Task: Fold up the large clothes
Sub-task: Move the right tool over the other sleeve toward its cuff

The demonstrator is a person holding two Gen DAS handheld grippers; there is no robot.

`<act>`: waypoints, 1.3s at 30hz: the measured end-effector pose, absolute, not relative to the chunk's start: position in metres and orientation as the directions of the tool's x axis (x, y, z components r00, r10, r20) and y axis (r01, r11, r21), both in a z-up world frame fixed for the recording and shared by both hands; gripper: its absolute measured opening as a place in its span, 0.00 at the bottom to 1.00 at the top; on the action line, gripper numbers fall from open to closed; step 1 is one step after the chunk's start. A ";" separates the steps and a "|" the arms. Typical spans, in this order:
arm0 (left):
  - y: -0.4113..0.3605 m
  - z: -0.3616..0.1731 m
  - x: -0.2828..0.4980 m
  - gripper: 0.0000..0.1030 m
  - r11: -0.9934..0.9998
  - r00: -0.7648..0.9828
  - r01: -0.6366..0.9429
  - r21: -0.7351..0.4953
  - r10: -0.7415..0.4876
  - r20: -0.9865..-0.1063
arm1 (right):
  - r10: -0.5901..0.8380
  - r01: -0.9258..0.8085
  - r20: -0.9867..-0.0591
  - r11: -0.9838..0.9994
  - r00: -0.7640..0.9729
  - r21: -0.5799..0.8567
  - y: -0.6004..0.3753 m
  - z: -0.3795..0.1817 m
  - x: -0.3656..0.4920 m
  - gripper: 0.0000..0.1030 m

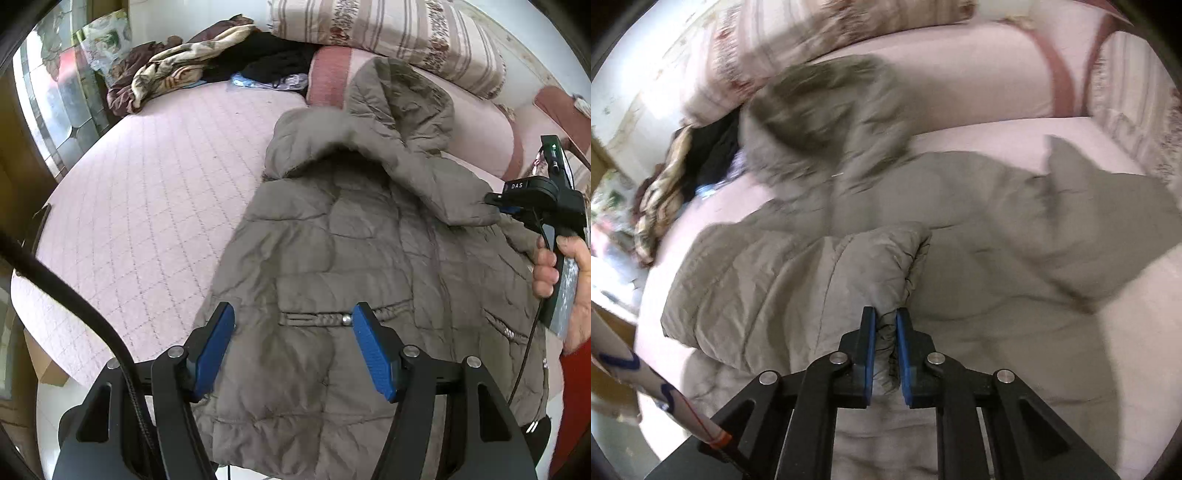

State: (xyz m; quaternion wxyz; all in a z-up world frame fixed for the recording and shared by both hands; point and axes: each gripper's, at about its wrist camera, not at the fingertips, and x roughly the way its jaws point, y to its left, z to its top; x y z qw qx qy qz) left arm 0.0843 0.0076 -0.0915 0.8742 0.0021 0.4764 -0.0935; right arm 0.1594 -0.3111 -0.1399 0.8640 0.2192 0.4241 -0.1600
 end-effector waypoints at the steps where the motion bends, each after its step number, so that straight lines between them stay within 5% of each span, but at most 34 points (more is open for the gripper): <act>1: 0.004 -0.092 0.083 0.63 0.982 0.529 0.172 -0.078 -0.159 -0.834 | -0.112 0.480 -0.808 0.847 0.579 0.226 -0.320 -0.141 0.157 0.11; 15: -0.027 -0.101 0.082 0.63 0.982 0.529 0.184 0.045 -0.061 -0.846 | -0.150 0.551 -0.861 0.817 0.487 0.169 -0.364 -0.202 0.177 0.12; 21: -0.038 -0.080 0.063 0.64 0.980 0.590 0.177 0.089 -0.034 -0.807 | -0.159 0.513 -0.812 0.836 0.562 0.192 -0.364 -0.166 0.149 0.31; 23: -0.044 -0.074 0.056 0.64 0.977 0.599 0.182 0.108 -0.023 -0.800 | -0.175 0.514 -0.777 0.831 0.605 0.213 -0.371 -0.149 0.126 0.56; 26: -0.054 -0.069 0.046 0.64 0.974 0.587 0.192 0.118 -0.017 -0.809 | -0.211 0.534 -0.743 0.815 0.635 0.225 -0.387 -0.134 0.095 0.67; 32: -0.075 -0.065 0.030 0.64 0.965 0.591 0.213 0.151 -0.005 -0.806 | -0.312 0.648 -0.754 0.737 0.578 0.192 -0.449 -0.143 0.039 0.72; 39: -0.090 -0.062 0.027 0.64 0.956 0.642 0.192 0.224 0.050 -0.765 | -0.270 0.744 -0.813 0.611 0.516 0.269 -0.526 -0.189 0.010 0.73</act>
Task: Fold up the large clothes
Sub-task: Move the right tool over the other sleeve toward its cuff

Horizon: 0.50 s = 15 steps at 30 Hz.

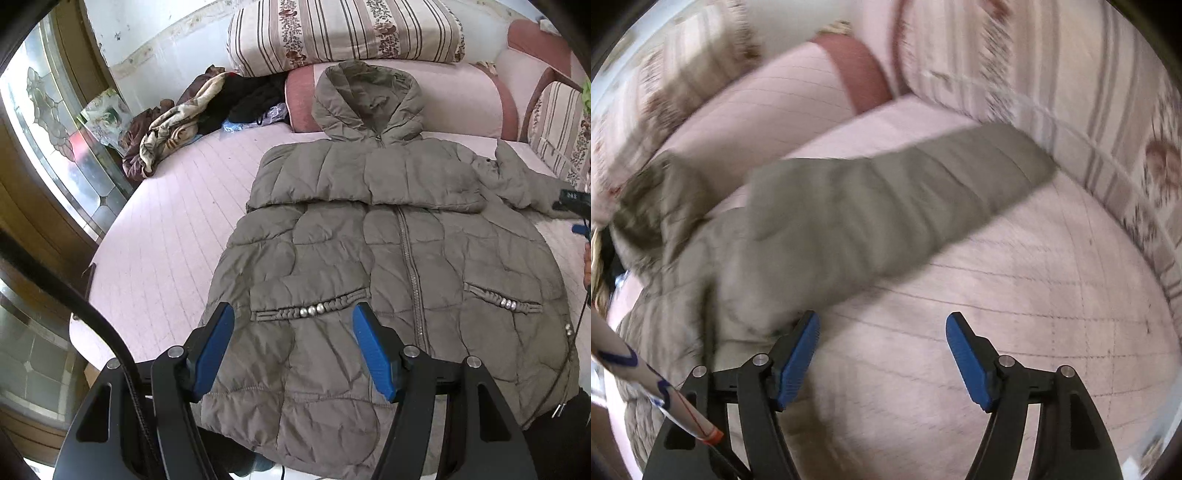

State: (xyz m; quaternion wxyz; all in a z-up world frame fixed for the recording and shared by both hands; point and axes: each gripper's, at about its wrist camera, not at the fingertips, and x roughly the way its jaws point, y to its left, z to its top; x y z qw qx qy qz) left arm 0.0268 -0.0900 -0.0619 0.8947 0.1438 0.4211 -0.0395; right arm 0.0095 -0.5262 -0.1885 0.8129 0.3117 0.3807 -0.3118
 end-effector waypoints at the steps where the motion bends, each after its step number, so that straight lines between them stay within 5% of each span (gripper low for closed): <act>1: -0.091 -0.063 0.029 0.64 0.955 0.639 0.191 0.225 0.053 -0.768 | -0.266 0.755 -0.818 0.594 0.510 0.277 -0.535 -0.195 0.008 0.73; 8: -0.102 -0.076 0.047 0.64 0.958 0.581 0.193 0.211 0.062 -0.811 | -0.225 0.786 -0.823 0.500 0.522 0.363 -0.582 -0.219 0.008 0.73; 15: -0.101 -0.090 0.068 0.64 0.975 0.406 0.223 -0.022 -0.114 -0.907 | -0.220 0.778 -0.801 0.476 0.557 0.410 -0.616 -0.225 0.025 0.73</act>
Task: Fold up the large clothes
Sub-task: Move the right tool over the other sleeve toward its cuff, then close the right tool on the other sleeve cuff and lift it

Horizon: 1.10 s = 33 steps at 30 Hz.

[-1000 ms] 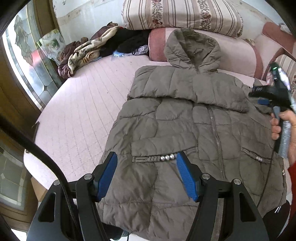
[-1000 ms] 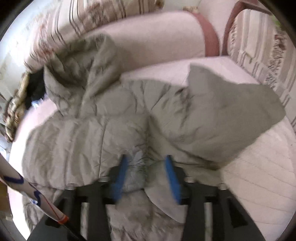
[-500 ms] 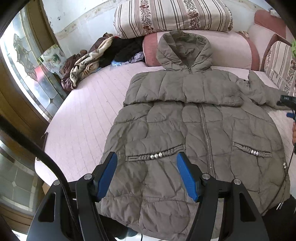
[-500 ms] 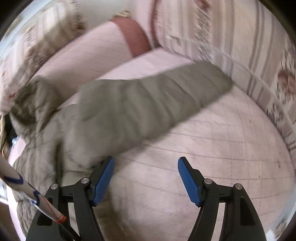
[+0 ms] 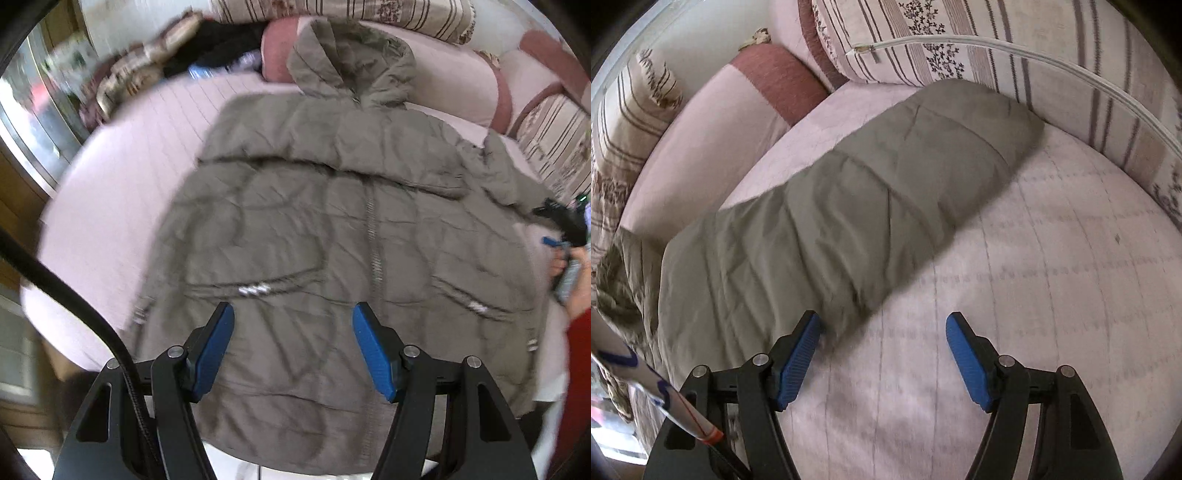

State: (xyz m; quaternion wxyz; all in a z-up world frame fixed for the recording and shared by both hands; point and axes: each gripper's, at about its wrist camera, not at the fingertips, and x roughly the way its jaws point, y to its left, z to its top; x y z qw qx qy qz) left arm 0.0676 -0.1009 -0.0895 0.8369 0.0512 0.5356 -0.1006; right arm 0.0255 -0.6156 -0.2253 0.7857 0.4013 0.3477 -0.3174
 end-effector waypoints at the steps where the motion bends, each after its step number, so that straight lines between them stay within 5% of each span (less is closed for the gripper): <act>1: -0.102 -0.091 0.069 0.64 0.974 0.388 0.221 -0.049 -0.134 -0.912 | -0.221 0.776 -0.797 0.473 0.562 0.416 -0.621 -0.225 0.028 0.73; 7: -0.114 -0.104 0.079 0.64 0.969 0.305 0.216 -0.119 -0.183 -0.935 | -0.226 0.769 -0.771 0.436 0.596 0.467 -0.651 -0.227 0.043 0.76; 21: -0.137 -0.116 0.090 0.64 0.968 0.369 0.248 0.031 -0.065 -0.927 | -0.209 0.720 -0.690 0.239 0.693 0.651 -0.717 -0.233 0.053 0.78; 22: -0.138 -0.116 0.090 0.64 0.967 0.377 0.250 0.041 -0.059 -0.925 | -0.208 0.723 -0.692 0.223 0.691 0.654 -0.719 -0.232 0.052 0.74; 24: -0.138 -0.116 0.090 0.64 0.967 0.386 0.252 0.044 -0.058 -0.921 | -0.214 0.750 -0.719 0.215 0.662 0.626 -0.723 -0.229 0.052 0.49; 25: -0.138 -0.116 0.090 0.64 0.967 0.389 0.252 0.043 -0.060 -0.919 | -0.198 0.747 -0.721 0.220 0.664 0.627 -0.725 -0.229 0.052 0.21; 33: -0.123 -0.117 0.091 0.64 0.972 0.389 0.235 0.018 -0.077 -0.918 | -0.275 0.768 -0.727 0.362 0.629 0.528 -0.703 -0.177 0.050 0.11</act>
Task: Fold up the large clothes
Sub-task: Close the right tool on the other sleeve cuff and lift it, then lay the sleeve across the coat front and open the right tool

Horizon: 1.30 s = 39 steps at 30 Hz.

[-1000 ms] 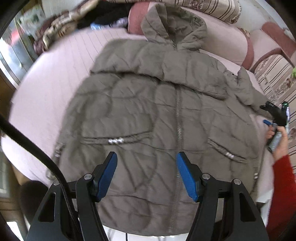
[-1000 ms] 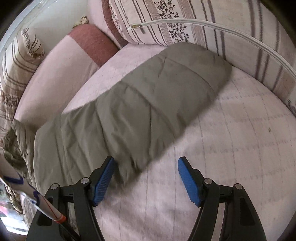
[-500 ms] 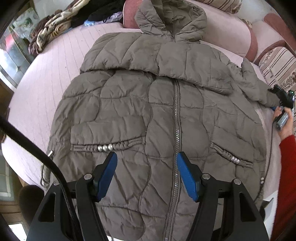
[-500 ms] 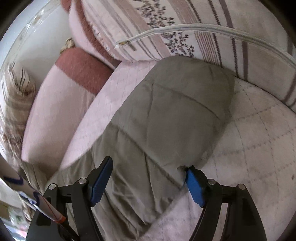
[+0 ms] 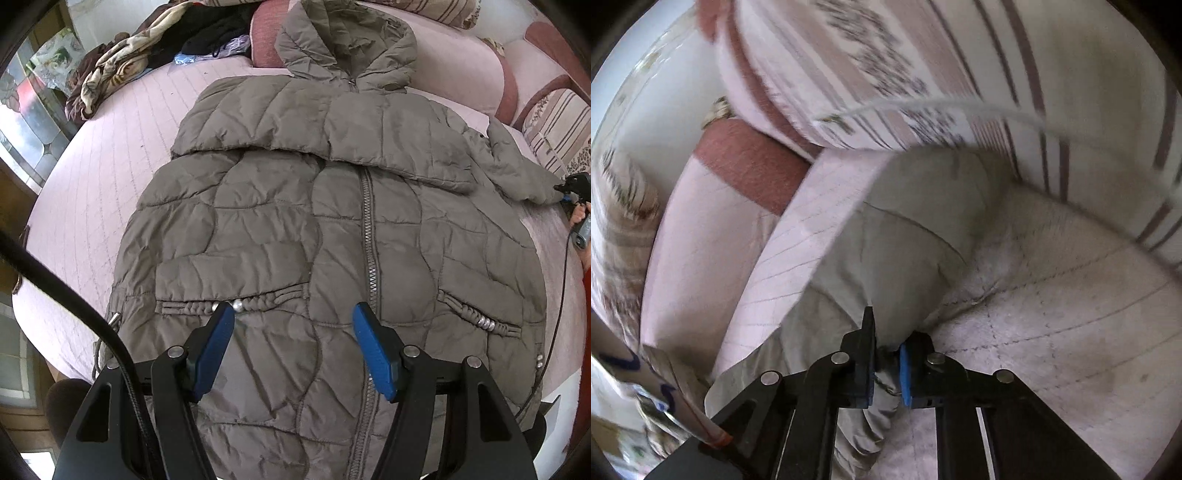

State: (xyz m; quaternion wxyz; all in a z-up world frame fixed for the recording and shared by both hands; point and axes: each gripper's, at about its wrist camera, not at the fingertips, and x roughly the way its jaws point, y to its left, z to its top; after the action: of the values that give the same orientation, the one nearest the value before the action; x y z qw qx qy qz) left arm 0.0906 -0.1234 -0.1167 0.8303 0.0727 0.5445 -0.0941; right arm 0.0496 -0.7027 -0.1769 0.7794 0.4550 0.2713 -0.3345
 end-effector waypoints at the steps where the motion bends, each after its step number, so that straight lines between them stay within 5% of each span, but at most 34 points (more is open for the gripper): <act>1: -0.120 -0.116 0.090 0.64 0.973 0.398 0.231 0.021 -0.075 -0.914 | -0.287 0.771 -0.727 0.380 0.624 0.511 -0.699 -0.169 0.051 0.11; 5: -0.103 -0.109 0.087 0.64 0.978 0.459 0.206 0.039 -0.062 -0.886 | -0.361 0.772 -0.710 0.482 0.605 0.413 -0.664 -0.118 0.060 0.11; 10: -0.068 -0.106 0.087 0.64 0.968 0.423 0.181 -0.172 -0.234 -0.875 | -0.426 0.743 -0.665 0.596 0.613 0.304 -0.609 -0.058 0.083 0.10; 21: -0.010 -0.112 0.091 0.64 0.920 0.391 0.118 -0.373 -0.389 -0.834 | -0.342 0.534 -0.605 0.829 0.719 0.167 -0.433 0.013 0.163 0.10; 31: 0.029 -0.124 0.100 0.64 0.956 0.419 0.046 -0.290 -0.282 -0.863 | -0.132 0.213 -0.675 0.976 0.726 0.039 -0.258 -0.033 0.234 0.09; 39: 0.037 -0.131 0.104 0.64 0.964 0.418 0.025 -0.265 -0.251 -0.873 | -0.108 0.073 -0.780 0.994 0.616 -0.079 -0.189 -0.119 0.252 0.09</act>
State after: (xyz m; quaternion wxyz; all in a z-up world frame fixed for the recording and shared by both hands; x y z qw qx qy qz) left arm 0.1041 0.0373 -0.1310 0.8353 -0.1061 0.5330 -0.0825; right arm 0.2521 -0.1891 -0.1187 0.8986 -0.0199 0.4353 -0.0503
